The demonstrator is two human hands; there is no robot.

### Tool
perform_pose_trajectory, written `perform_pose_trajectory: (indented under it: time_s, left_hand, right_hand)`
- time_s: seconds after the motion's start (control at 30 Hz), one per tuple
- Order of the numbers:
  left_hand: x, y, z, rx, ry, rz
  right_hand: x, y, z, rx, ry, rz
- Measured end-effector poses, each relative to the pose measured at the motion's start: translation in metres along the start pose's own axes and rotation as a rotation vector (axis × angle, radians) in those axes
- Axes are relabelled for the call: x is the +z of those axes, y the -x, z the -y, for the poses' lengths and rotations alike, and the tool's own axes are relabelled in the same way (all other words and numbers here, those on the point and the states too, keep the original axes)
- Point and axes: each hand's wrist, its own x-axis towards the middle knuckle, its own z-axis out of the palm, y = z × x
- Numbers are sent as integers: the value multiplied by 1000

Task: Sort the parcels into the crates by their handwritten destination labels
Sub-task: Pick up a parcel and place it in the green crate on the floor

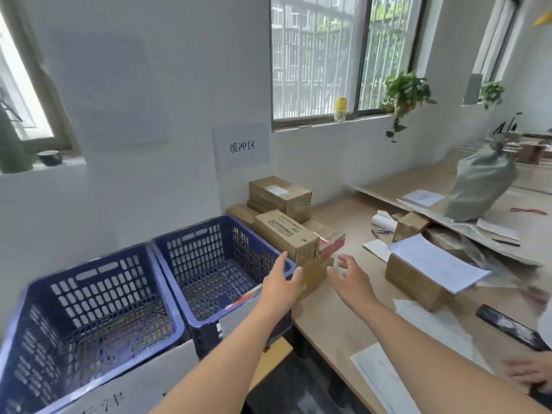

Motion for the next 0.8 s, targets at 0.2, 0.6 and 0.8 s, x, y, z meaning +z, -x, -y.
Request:
perform_pose_trajectory:
  time_s: [0.2, 0.6, 0.8]
  left_hand:
    - [30, -111, -2, -75, 42, -106]
    - [61, -273, 5, -401, 247, -255]
    - [70, -313, 24, -492, 292, -275]
  right_hand:
    - [11, -131, -12, -34, -28, 84]
    - [52, -307, -30, 24, 70, 338]
    - [76, -344, -43, 95, 37, 487]
